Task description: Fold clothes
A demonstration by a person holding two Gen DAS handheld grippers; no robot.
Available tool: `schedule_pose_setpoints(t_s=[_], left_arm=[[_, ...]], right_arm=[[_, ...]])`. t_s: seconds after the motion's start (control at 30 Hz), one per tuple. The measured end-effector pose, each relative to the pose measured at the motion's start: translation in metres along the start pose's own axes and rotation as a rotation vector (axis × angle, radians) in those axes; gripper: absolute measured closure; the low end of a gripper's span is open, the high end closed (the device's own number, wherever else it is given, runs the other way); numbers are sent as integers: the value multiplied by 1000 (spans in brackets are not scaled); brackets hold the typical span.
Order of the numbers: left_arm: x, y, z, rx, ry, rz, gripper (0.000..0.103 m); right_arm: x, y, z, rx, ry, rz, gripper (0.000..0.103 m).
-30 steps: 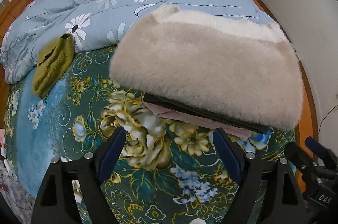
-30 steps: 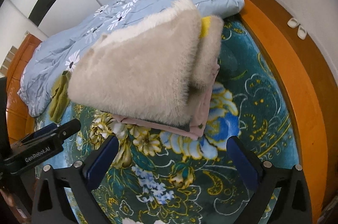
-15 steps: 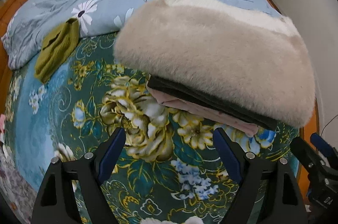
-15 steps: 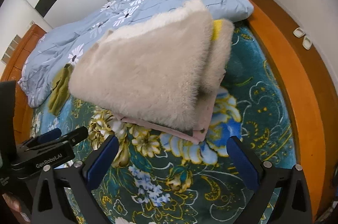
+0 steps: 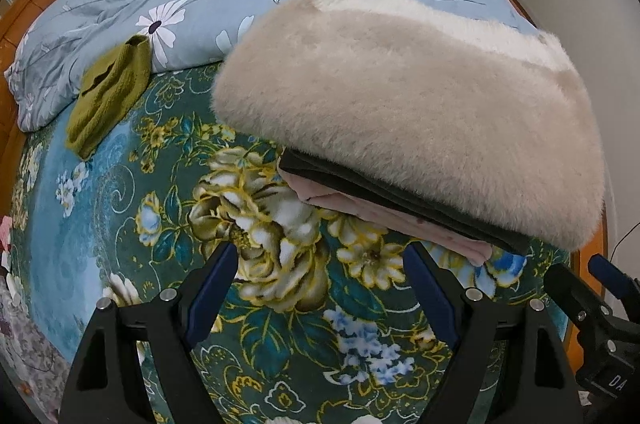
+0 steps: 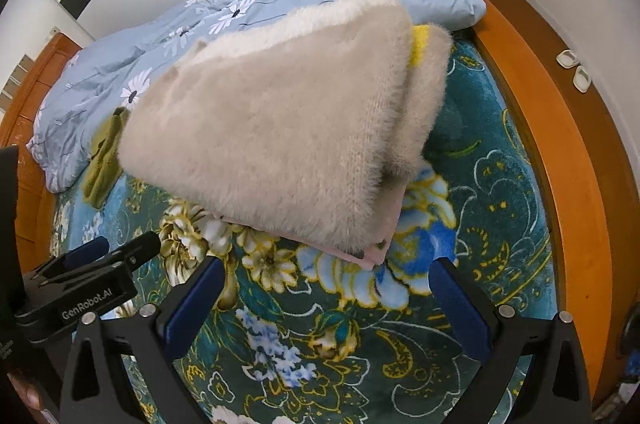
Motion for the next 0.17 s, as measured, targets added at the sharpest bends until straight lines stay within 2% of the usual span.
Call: schedule_pose_setpoints(t_s=[0.17], left_arm=[[-4, -3, 3, 14, 5, 6, 18]], right_arm=[[-2, -1, 1, 15, -3, -7, 0]])
Point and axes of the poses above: each gripper's, at about its wrist camera, not at the fingertips, and y roughly the way its jaws point, z to its right, x to its underside, the point moved 7 cm from there along y, roughly the way its jaws point, and after that the axes turned 9 degrees about -z, right-handed, at the moved point
